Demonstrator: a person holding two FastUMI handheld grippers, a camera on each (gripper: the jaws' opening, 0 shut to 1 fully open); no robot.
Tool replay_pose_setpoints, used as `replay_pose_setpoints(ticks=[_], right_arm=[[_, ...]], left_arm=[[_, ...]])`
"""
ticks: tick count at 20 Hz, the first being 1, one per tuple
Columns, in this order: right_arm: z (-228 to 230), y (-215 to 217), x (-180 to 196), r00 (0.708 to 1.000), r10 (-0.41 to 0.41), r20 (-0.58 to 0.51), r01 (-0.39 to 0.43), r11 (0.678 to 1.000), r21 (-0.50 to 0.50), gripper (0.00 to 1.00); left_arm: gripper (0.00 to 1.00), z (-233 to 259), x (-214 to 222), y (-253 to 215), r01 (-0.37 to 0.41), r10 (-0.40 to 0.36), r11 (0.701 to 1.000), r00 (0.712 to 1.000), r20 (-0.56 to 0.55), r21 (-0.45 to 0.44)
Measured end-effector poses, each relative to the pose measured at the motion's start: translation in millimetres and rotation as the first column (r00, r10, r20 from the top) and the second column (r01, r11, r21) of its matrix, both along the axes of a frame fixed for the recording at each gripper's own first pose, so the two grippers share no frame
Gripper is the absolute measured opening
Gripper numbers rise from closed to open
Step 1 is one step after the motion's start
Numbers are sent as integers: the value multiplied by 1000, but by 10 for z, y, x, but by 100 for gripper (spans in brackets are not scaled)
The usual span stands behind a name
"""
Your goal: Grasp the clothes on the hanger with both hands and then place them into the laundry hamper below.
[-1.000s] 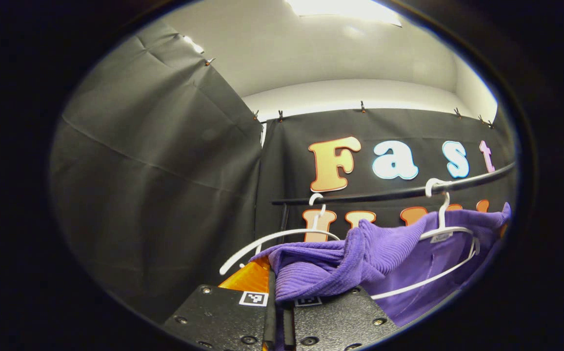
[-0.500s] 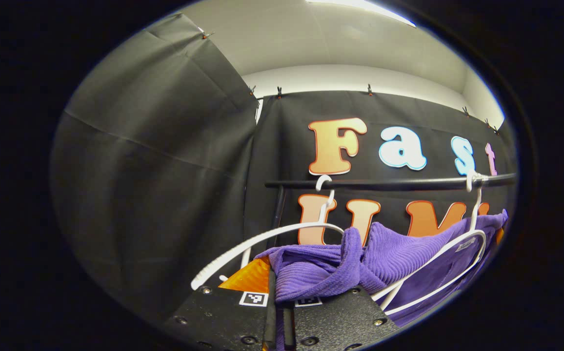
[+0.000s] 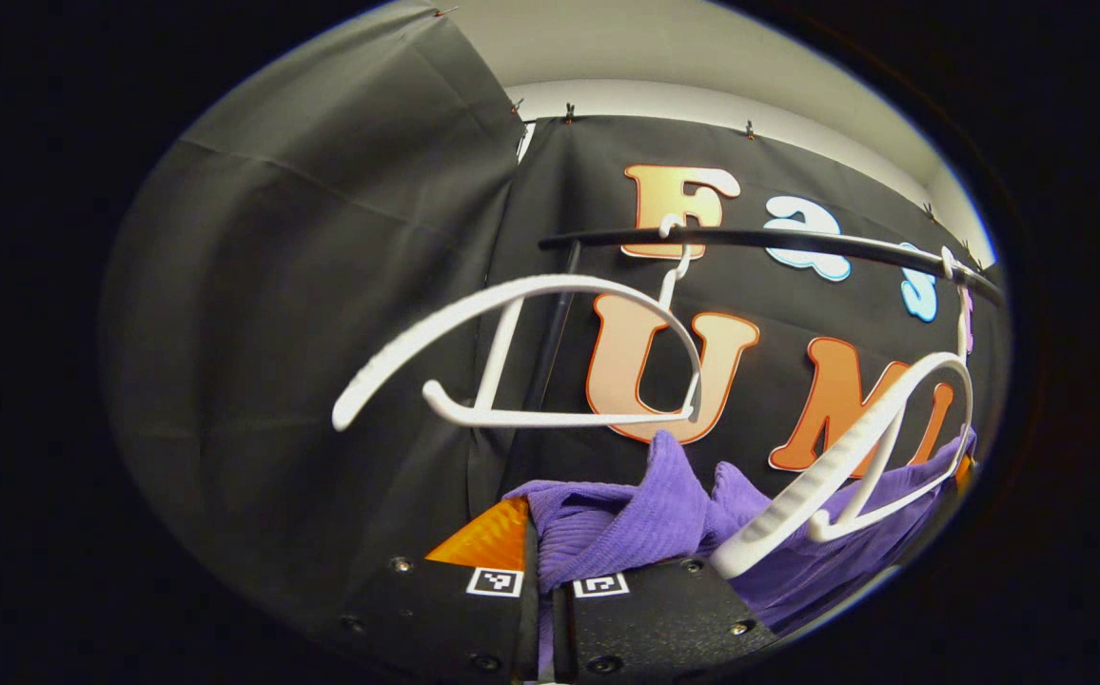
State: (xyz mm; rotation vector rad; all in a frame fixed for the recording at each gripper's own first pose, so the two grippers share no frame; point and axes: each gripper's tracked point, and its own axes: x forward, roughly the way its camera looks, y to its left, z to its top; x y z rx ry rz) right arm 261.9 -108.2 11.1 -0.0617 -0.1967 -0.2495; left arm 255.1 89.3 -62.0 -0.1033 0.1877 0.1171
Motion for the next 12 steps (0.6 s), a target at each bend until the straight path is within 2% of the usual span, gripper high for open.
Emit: replay_pose_setpoints(ticks=[1,2,6,7,8,9,12], right_arm=[[-38,15,-19,1000,2,-1,-2,1000,-9,14],[-73,40,-52,1000,5,-4,-5,1000,-16,5],[-157,99,-262,1000,18,-13,-19,998,-54,5],[-173,135,-343,1000,24,-20,-25,998,-60,5],[-194,164,-449,999,31,-24,-33,997,-65,10],[-211,176,-552,999,38,-23,-40,997,-70,5],[-330,200,-857,997,53,-54,-57,995,-82,10]], left_arm=[[7,-66,-42,35,-4,4,1000,1000,-8,7],[8,-119,-100,60,-6,6,1000,1000,-16,10],[8,-269,-364,152,-17,18,1000,999,-38,26],[8,-298,-444,185,-21,23,999,999,-40,36],[8,-303,-532,203,-24,26,999,999,-43,47],[8,-317,-610,235,-23,26,998,999,-42,56],[8,-298,-879,323,-21,24,997,999,-37,75]])
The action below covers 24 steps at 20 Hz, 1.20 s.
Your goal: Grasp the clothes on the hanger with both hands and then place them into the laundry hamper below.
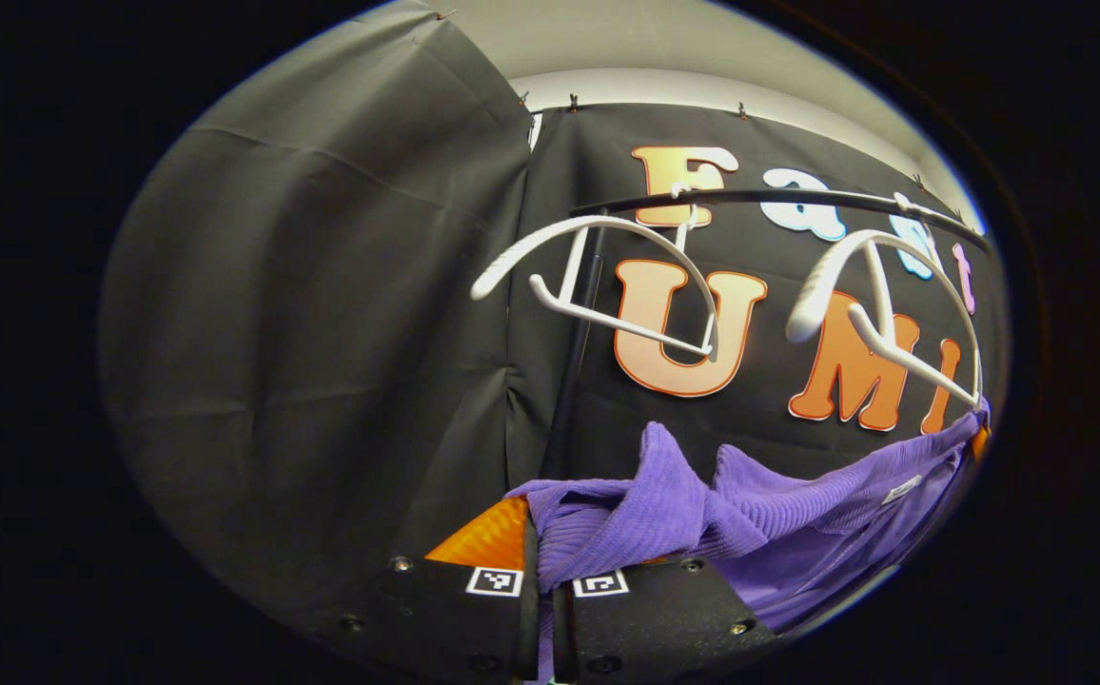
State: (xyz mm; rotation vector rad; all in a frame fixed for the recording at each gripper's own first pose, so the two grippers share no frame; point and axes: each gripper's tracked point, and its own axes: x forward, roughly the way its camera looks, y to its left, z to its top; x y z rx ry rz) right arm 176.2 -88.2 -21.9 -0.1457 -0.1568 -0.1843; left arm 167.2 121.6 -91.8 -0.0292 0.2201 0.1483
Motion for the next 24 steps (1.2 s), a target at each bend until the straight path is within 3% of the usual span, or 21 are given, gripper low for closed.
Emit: replay_pose_setpoints(ticks=[5,6,8,9,10,15,17,18,21,22,24], right_arm=[[-84,104,-421,998,25,-61,-25,1000,7,10],[-77,113,-509,997,24,-70,-23,1000,4,5],[-33,130,-661,997,20,-72,-20,1000,0,10],[-18,156,-727,997,24,-77,-24,1000,1,5],[-26,202,-788,996,36,-85,-35,999,6,10],[-129,492,-1026,986,91,-137,-94,995,-15,6],[-226,687,-1100,976,137,-170,-144,989,-24,5],[-285,804,-1121,968,167,-190,-174,985,-19,10],[-525,1111,-1186,939,239,-248,-247,969,-1,6],[-615,1210,-1220,927,265,-267,-270,963,18,10],[-832,1393,-1268,898,315,-307,-308,948,73,8]], left_arm=[[8,55,-406,101,-22,22,998,1000,-2,52],[8,71,-489,95,-20,21,998,1000,-2,59],[8,123,-642,55,-14,14,998,1000,-2,68],[8,142,-726,33,-10,10,998,1000,-1,69],[7,163,-787,12,-8,7,998,1000,3,69],[7,149,-1061,-299,58,-58,998,998,7,32],[7,83,-1129,-439,92,-91,996,996,-9,22],[7,48,-1146,-523,112,-112,994,994,-17,15],[7,-141,-1171,-821,174,-175,985,983,-56,-14],[7,-193,-1200,-926,197,-198,980,978,-71,-27],[7,-351,-1255,-1126,238,-243,970,964,-106,-55]])
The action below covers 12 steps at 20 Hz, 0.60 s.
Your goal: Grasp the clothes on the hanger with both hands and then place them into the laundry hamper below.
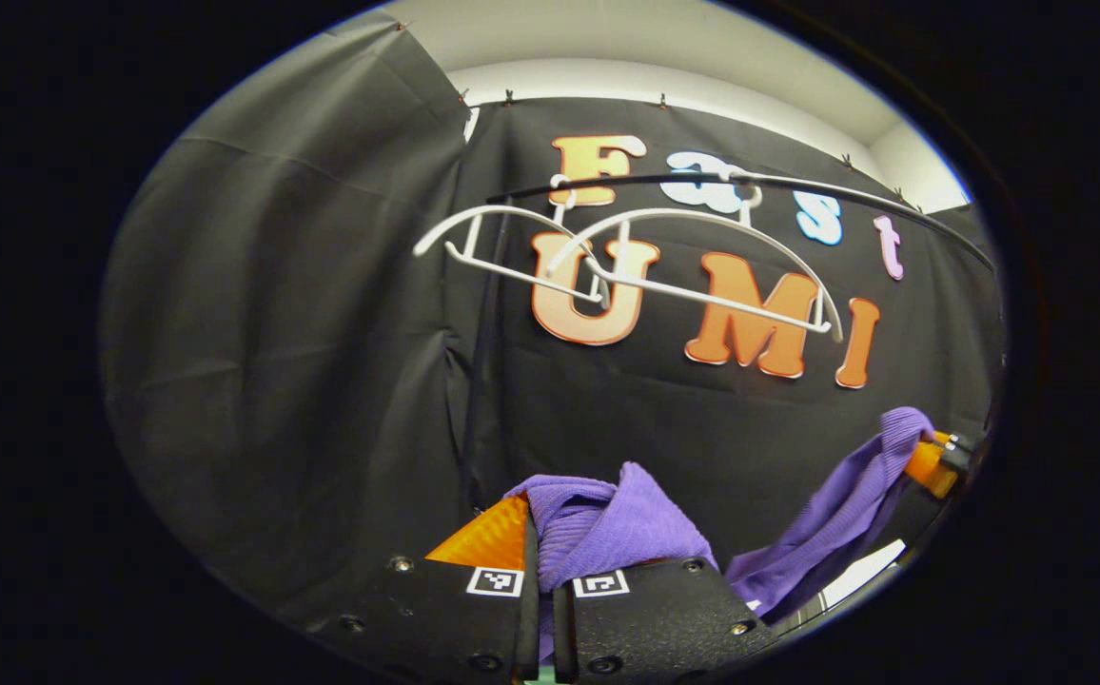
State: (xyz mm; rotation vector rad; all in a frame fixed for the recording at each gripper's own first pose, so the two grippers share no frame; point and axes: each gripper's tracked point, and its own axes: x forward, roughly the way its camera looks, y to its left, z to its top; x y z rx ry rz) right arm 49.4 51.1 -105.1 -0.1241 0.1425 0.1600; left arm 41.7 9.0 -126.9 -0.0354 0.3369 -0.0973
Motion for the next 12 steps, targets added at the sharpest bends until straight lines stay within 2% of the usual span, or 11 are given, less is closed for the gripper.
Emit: replay_pose_setpoints(ticks=[1,3,6,10,12], right_arm=[[-116,62,-16,999,13,-30,-12,1000,16,6],[-389,138,-23,995,29,-101,-26,999,34,10],[-831,217,-76,971,50,-235,-35,997,69,10],[-1406,239,-160,931,52,-362,-20,996,91,10],[-1673,223,-187,906,44,-421,-14,997,76,10]], left_arm=[[7,-107,-41,-96,20,-20,1000,1000,-20,-7],[7,-325,-100,-258,68,-69,998,995,-72,-15],[8,-717,-201,-452,119,-125,992,975,-184,-40],[8,-1226,-395,-557,125,-147,988,935,-323,-88],[8,-1502,-472,-545,115,-136,990,909,-394,-78]])
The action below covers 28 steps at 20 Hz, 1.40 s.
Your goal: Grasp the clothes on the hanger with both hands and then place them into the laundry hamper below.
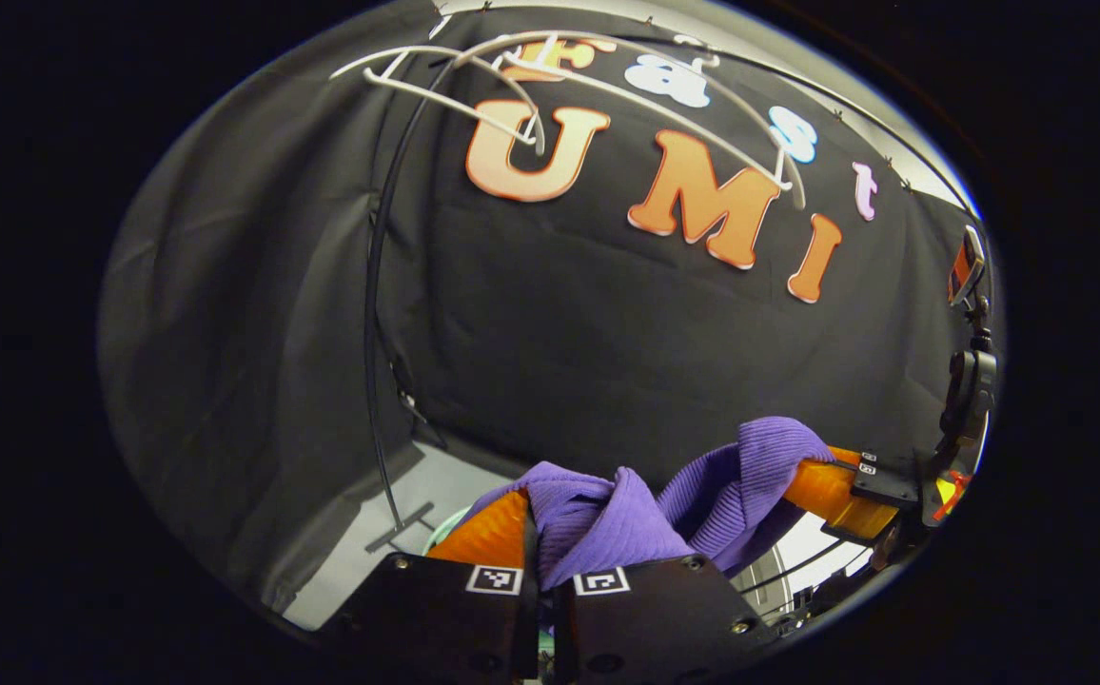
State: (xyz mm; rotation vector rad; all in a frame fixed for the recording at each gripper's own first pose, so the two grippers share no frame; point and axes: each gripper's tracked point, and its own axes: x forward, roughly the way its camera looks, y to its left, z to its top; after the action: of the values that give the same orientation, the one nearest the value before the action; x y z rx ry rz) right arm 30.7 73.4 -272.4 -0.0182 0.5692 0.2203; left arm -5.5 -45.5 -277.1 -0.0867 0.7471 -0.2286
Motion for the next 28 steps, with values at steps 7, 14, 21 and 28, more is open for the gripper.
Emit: replay_pose_setpoints(ticks=[7,14,21,28], right_arm=[[-813,19,-75,981,-22,-194,19,1000,-15,10],[-1603,17,-326,913,-59,-405,73,997,19,12],[-1813,-30,-577,840,-84,-536,124,992,39,37],[-1912,41,-718,819,-45,-572,90,995,49,99]], left_arm=[[9,-963,-251,22,-8,22,998,973,-228,63],[7,-1577,-549,153,-63,96,993,926,-365,103],[31,-1728,-719,125,-43,96,991,890,-445,128],[98,-1727,-762,257,-72,147,981,884,-445,183]])
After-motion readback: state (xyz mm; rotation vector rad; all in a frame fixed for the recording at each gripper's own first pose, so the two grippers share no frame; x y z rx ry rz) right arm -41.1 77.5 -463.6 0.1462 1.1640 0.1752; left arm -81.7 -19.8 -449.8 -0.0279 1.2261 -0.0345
